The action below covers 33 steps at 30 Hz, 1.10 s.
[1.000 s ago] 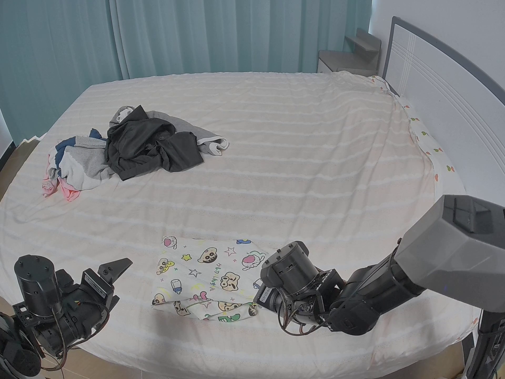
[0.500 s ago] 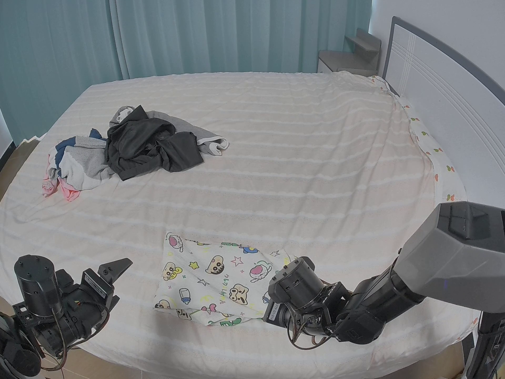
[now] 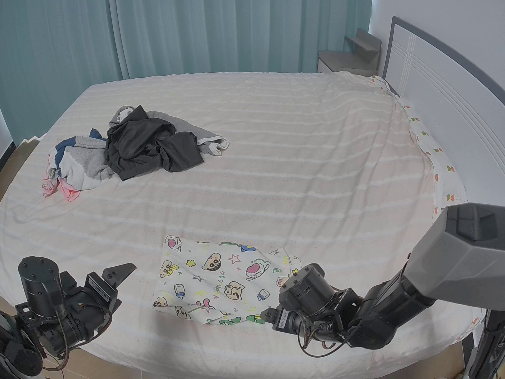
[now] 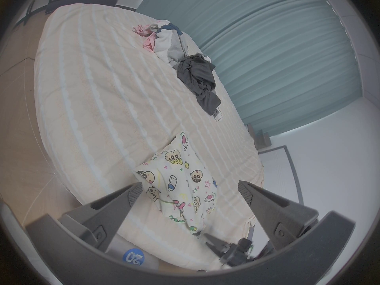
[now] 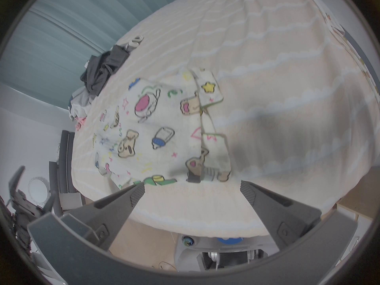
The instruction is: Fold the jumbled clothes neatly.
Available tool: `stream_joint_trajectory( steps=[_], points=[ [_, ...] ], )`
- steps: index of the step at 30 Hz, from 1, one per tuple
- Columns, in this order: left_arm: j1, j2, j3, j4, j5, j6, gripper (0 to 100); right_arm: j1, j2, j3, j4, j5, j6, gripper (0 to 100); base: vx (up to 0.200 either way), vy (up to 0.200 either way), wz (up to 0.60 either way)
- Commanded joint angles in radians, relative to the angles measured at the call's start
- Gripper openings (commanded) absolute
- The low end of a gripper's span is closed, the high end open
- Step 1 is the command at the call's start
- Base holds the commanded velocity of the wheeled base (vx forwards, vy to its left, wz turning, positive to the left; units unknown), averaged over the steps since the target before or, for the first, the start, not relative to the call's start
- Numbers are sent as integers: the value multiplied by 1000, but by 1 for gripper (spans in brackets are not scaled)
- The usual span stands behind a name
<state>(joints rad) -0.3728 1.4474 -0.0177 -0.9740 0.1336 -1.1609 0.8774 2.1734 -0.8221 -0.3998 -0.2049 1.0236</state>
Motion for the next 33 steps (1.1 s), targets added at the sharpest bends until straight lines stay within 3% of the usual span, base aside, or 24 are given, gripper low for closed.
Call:
stream_joint_trajectory(
  steps=[1,6,12,18,33],
  points=[
    [-48,126,8,-5,-8,58,100,-63,-112,64,-53,-4,-56,100,0,0,0],
    [-54,243,-64,-20,14,145,100,-120,-109,66,-109,-1,-92,100,0,0,0],
    [-20,254,-100,-23,-9,202,100,-126,-73,43,-143,4,-123,100,0,0,0],
    [14,246,-93,-61,-106,204,100,-124,-55,21,-160,4,-146,100,0,0,0],
    [117,357,-99,-126,-115,210,100,-178,0,-9,-162,48,-178,100,0,200,0]
  ],
)
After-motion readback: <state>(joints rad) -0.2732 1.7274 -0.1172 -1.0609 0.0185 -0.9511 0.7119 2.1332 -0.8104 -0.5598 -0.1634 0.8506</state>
